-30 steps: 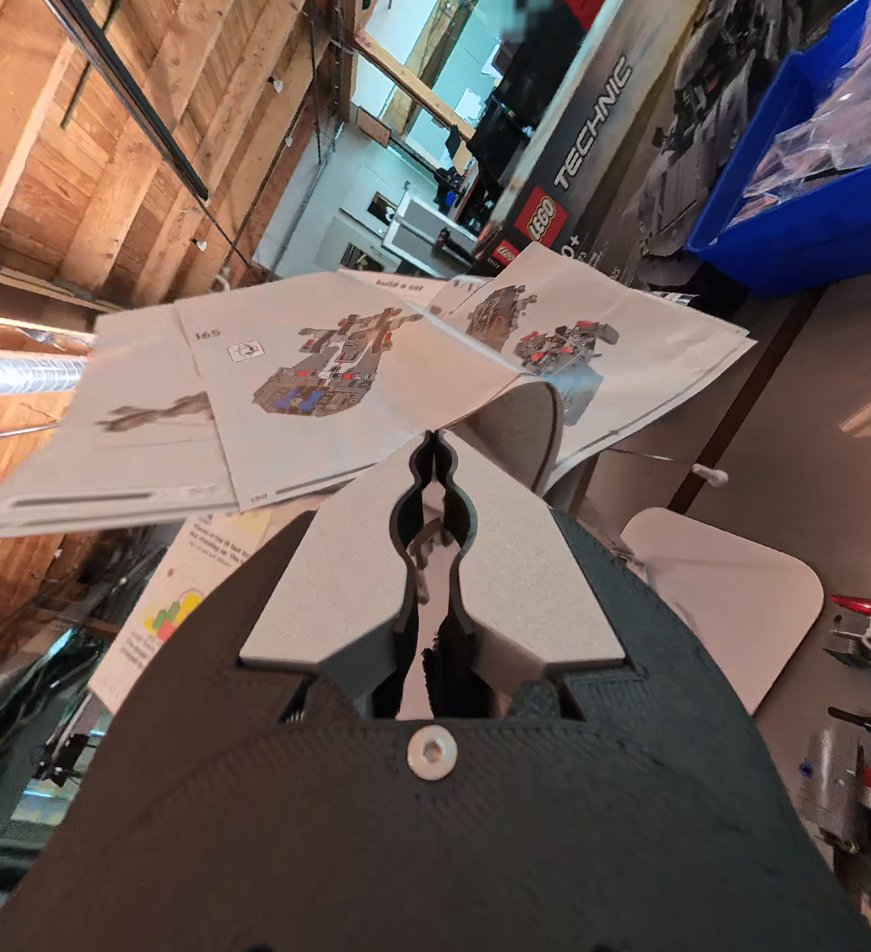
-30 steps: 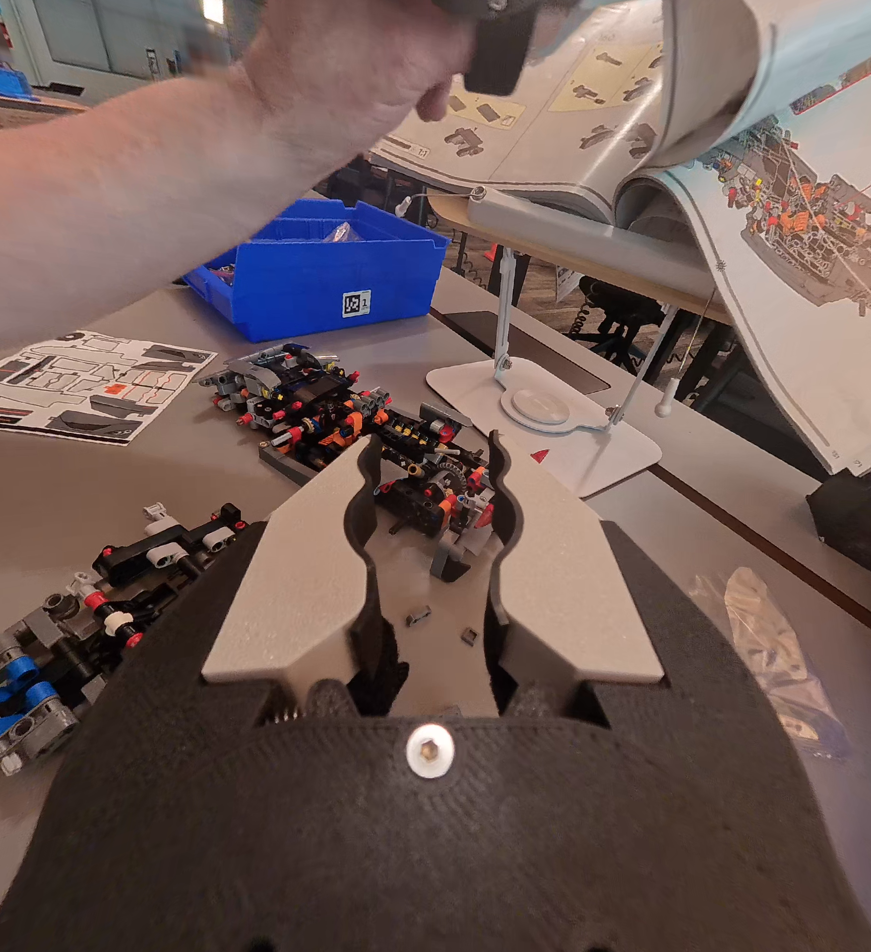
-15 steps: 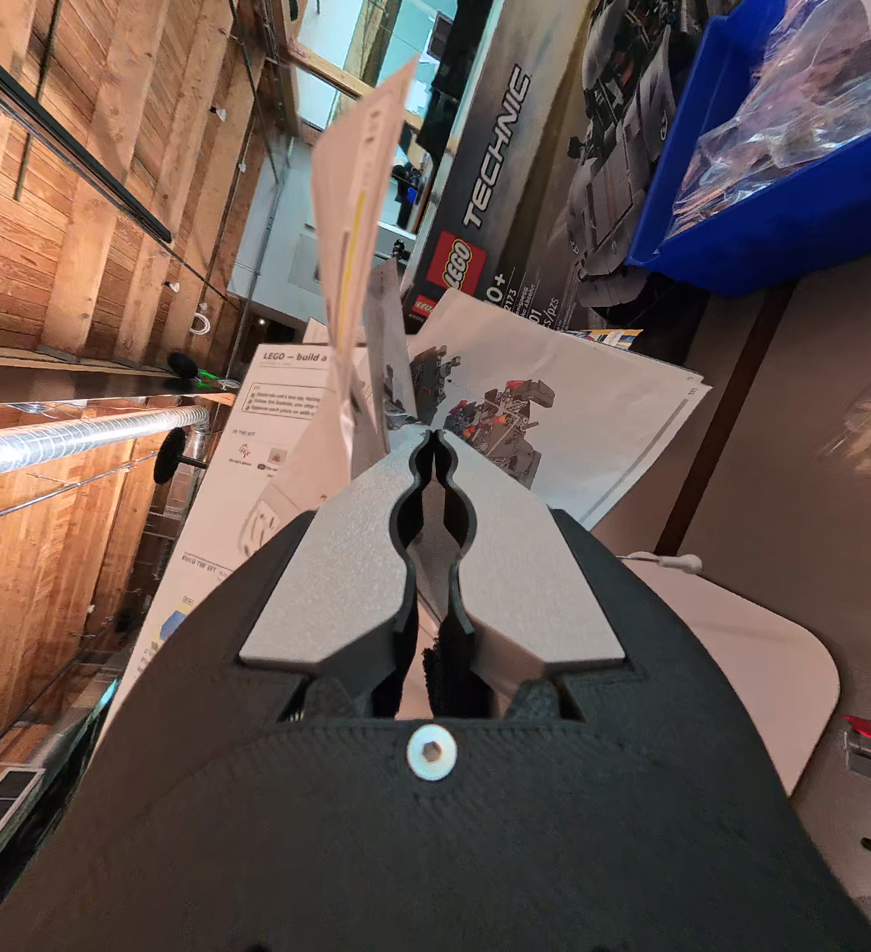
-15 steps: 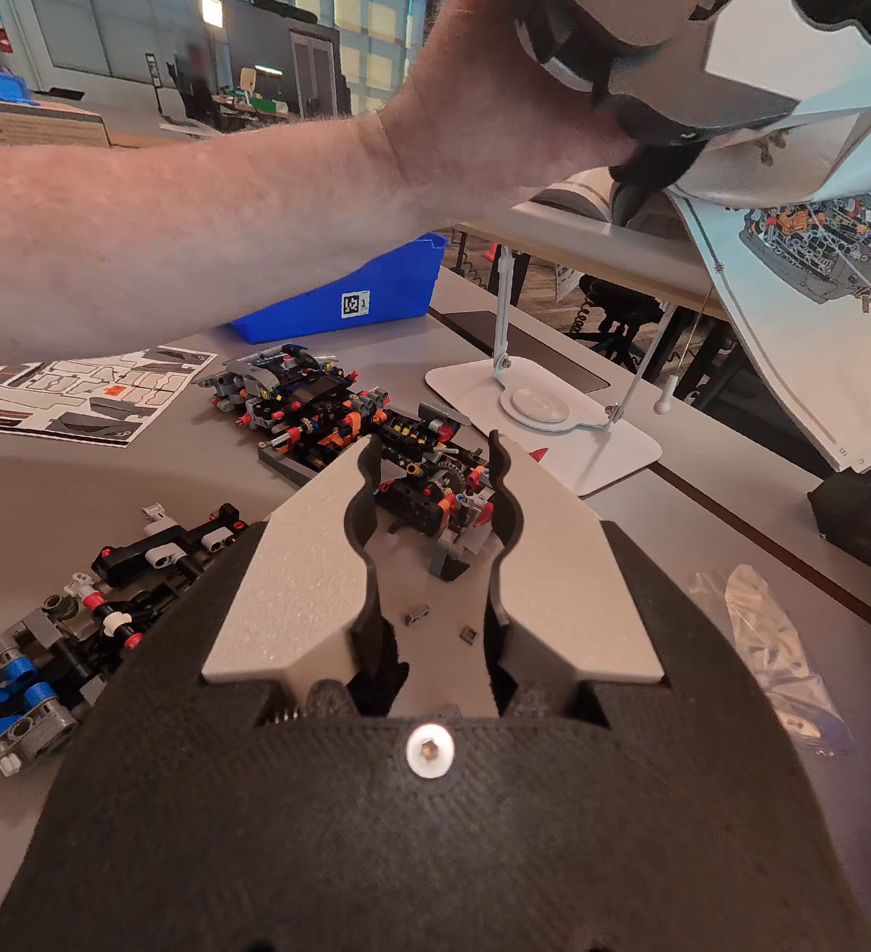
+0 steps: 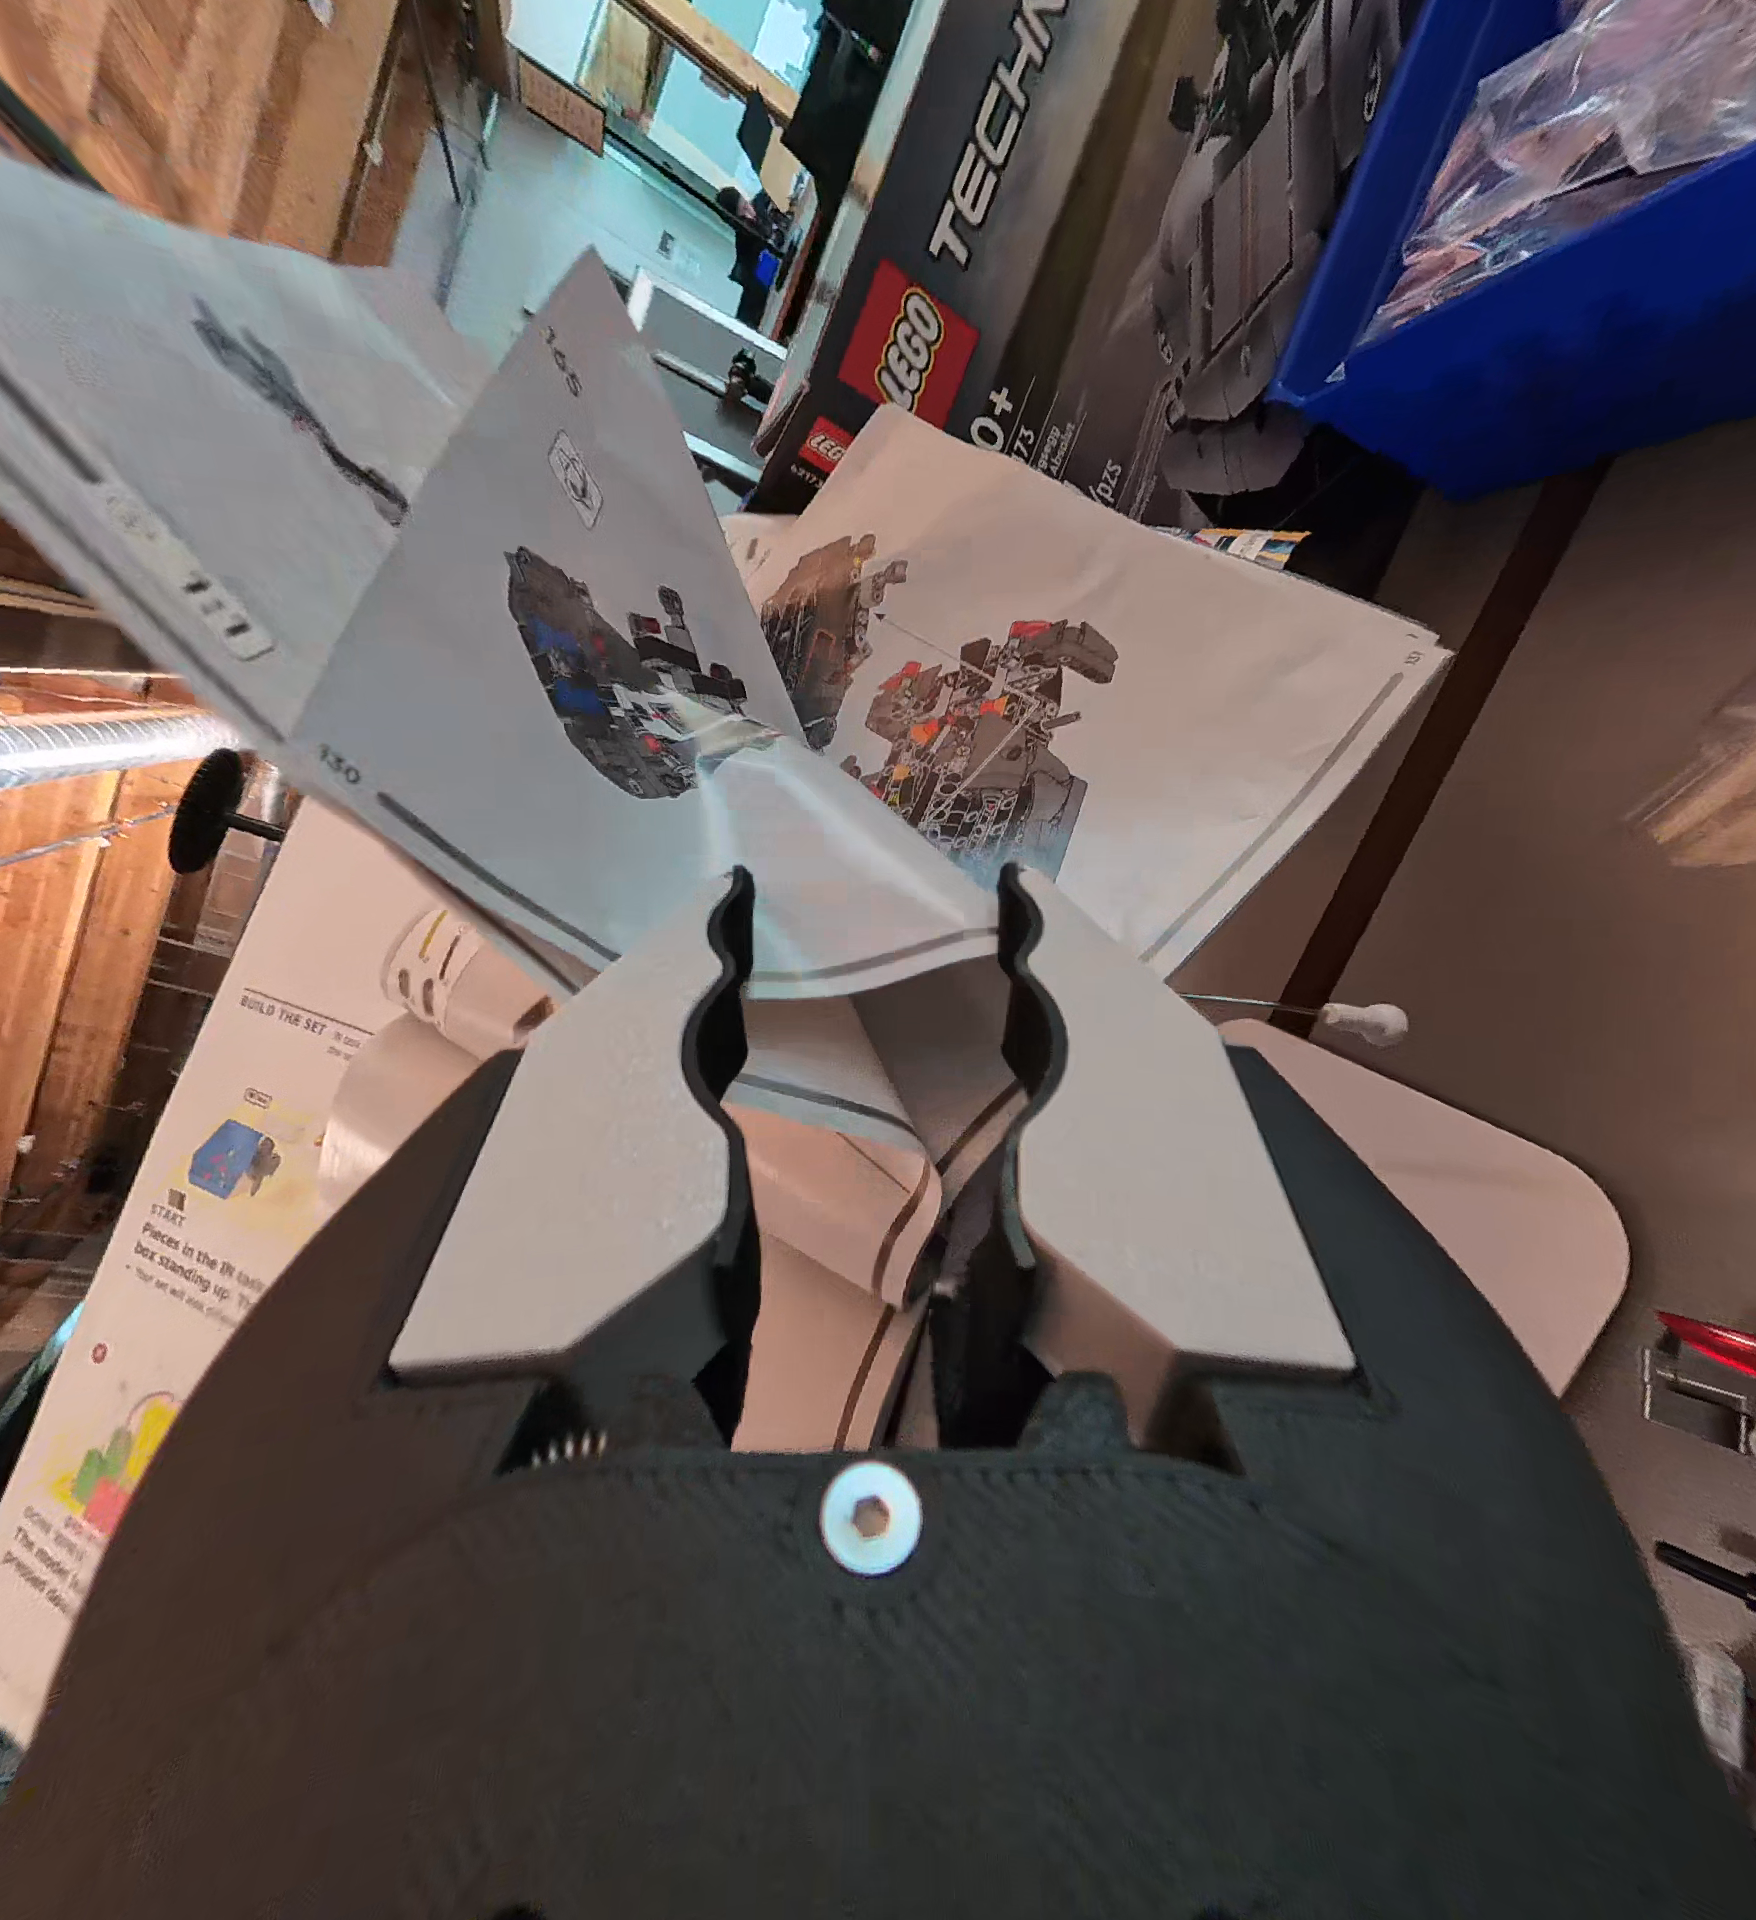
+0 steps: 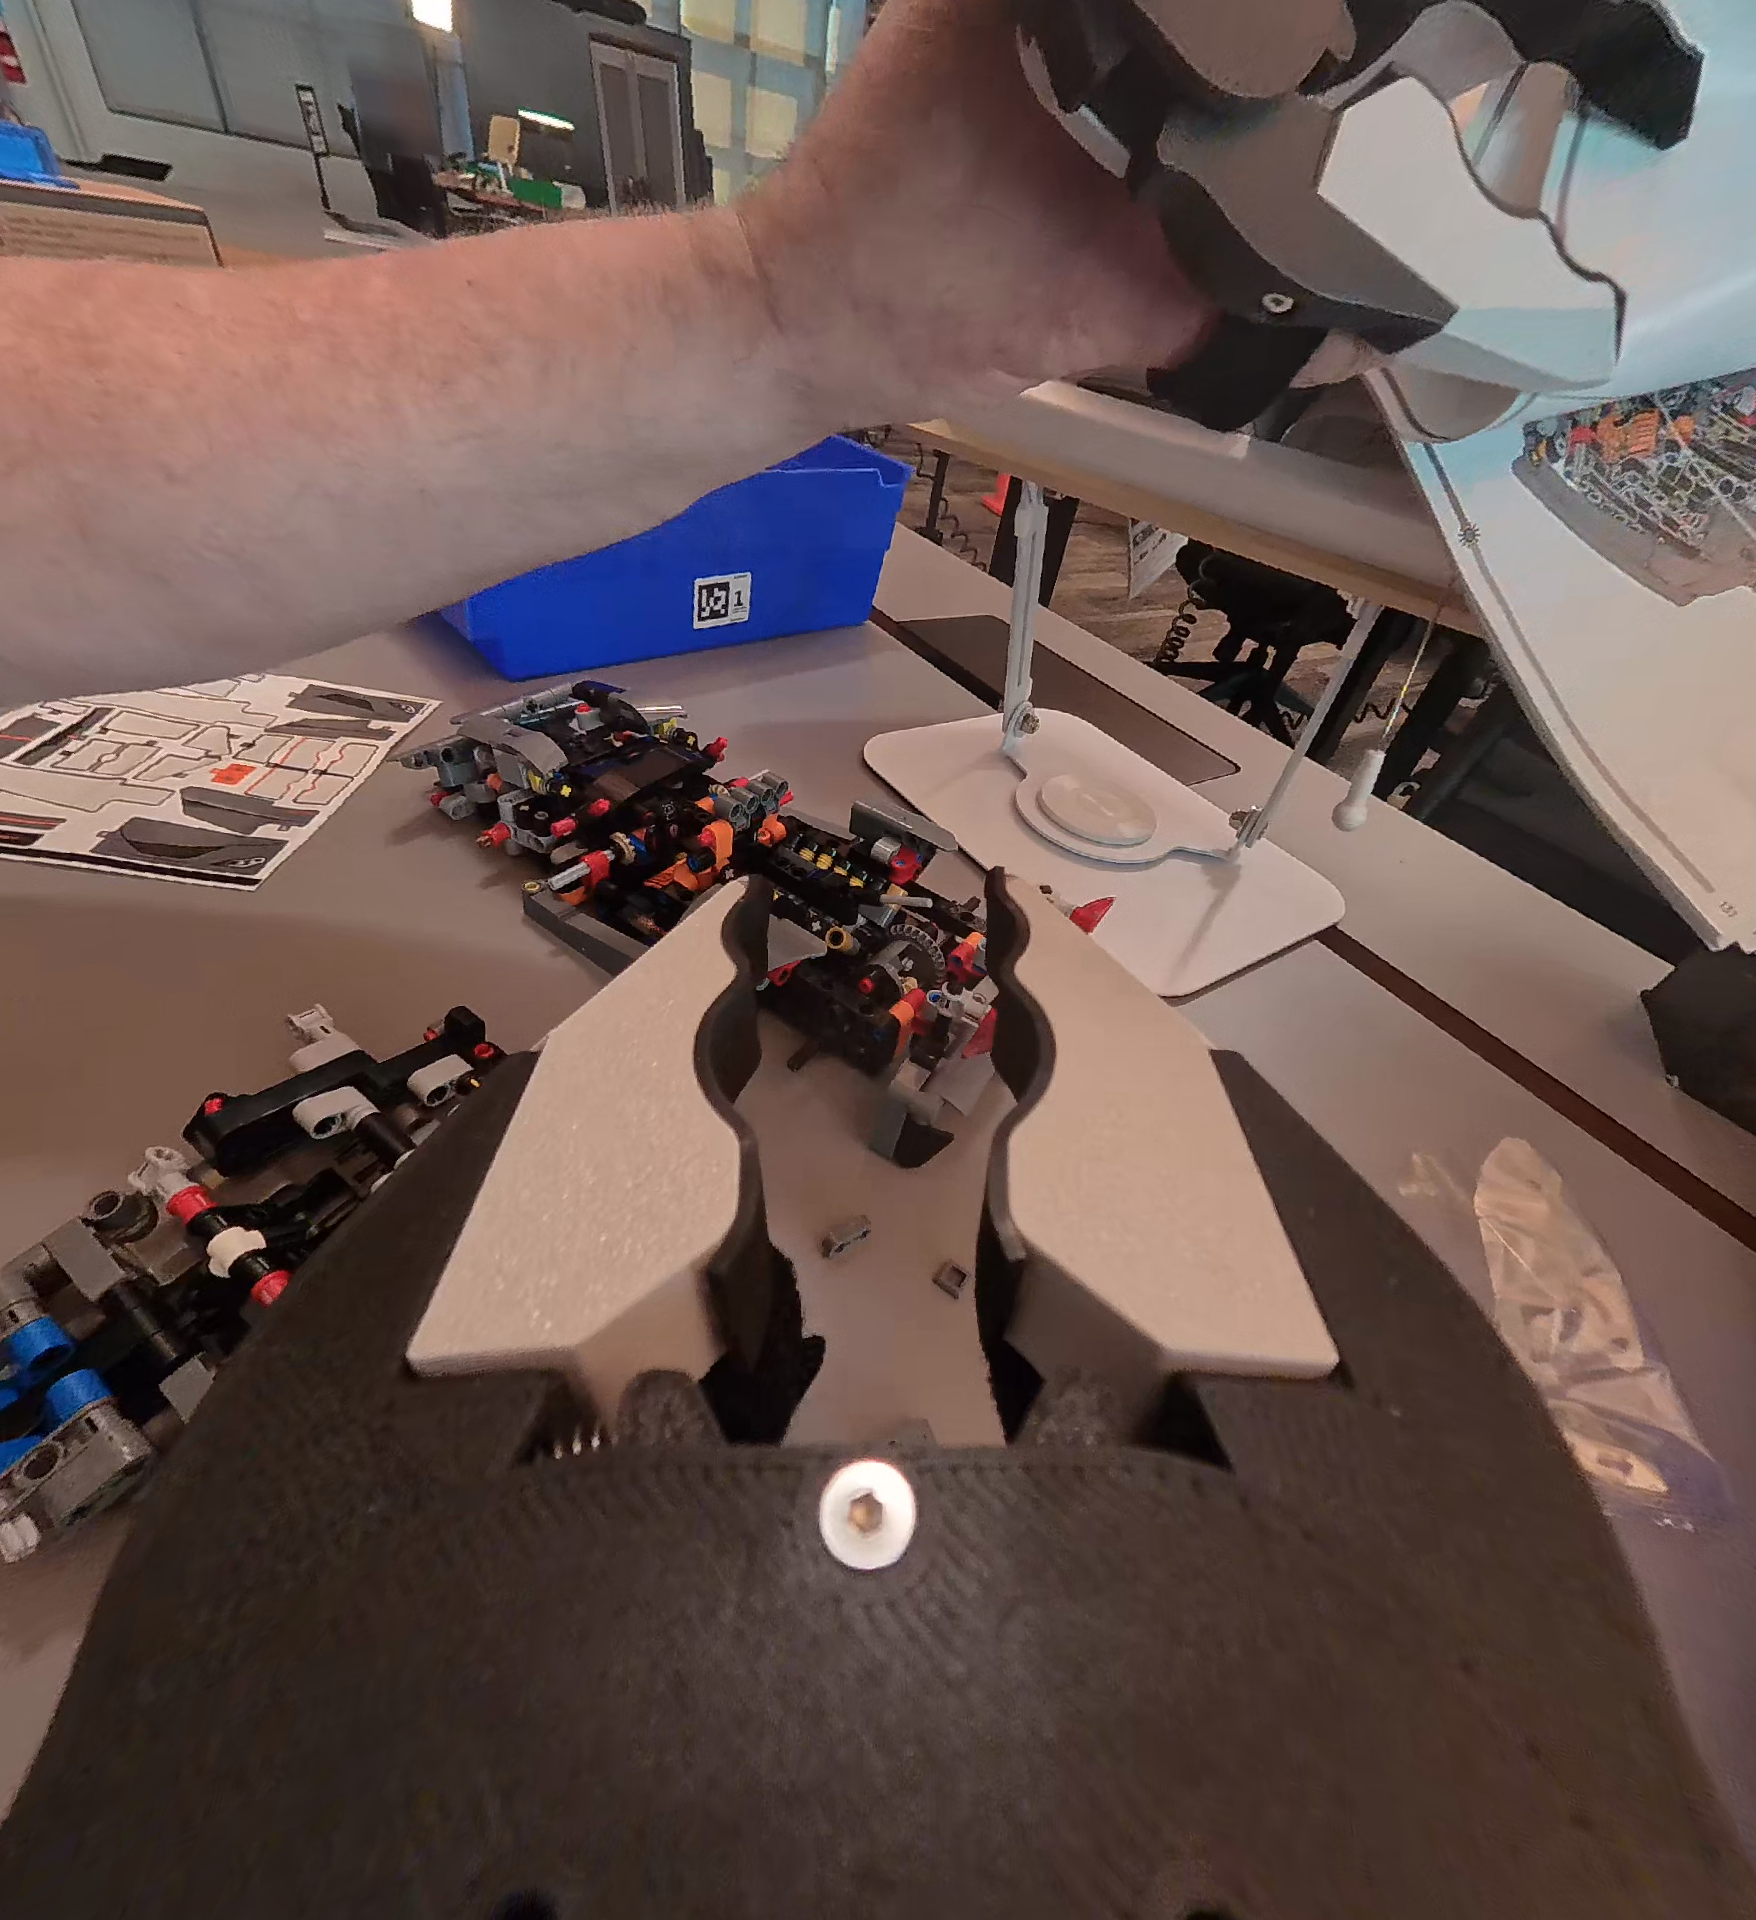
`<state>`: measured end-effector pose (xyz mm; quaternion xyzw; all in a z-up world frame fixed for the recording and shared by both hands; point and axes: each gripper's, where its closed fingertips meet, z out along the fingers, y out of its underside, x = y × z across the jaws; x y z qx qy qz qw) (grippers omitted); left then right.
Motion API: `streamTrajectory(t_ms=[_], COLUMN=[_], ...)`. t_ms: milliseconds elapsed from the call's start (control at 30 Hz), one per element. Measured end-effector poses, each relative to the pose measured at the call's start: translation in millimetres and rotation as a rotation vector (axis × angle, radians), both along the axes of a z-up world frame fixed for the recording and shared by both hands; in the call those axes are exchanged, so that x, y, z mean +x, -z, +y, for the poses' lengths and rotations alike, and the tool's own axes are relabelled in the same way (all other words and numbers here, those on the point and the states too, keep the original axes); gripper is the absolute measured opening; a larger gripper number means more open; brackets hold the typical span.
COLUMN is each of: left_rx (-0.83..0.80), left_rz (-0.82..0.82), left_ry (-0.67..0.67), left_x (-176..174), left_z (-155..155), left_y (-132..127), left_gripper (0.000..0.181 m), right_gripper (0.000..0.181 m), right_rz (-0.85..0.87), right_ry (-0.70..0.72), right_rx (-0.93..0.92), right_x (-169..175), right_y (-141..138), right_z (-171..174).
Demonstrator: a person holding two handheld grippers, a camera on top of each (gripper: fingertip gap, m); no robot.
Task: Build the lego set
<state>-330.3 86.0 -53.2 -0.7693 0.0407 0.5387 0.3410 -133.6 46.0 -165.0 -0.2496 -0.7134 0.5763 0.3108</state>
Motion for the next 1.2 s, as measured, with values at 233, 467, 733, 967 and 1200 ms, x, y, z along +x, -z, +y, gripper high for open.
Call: streamTrajectory(t_ms=[233, 467, 733, 967, 1200], left_rx=[-0.004, -0.215, -0.188, -0.131, -0.183], left_rz=[-0.022, -0.097, -0.128, -0.183, -0.193], left_ry=[0.028, 0.153, 0.152, 0.148, 0.163], left_x=[0, 20, 10, 7, 7], left_z=[-5, 31, 18, 1, 0], left_y=[1, 42, 37, 27, 34], left_gripper=[0.064, 0.059, 0.047, 0.046, 0.044], right_gripper=[0.039, 0.039, 0.038, 0.035, 0.039], right_rz=[-0.002, -0.007, -0.002, -0.006, 0.016], right_ry=[-0.001, -0.007, -0.009, -0.019, 0.039], right_rx=[0.001, 0.016, 0.003, 0.015, -0.094], right_x=[0, 0, 1, 1, -6], right_y=[1, 4, 0, 3, -13], right_z=[0, -3, -1, -4, 12])
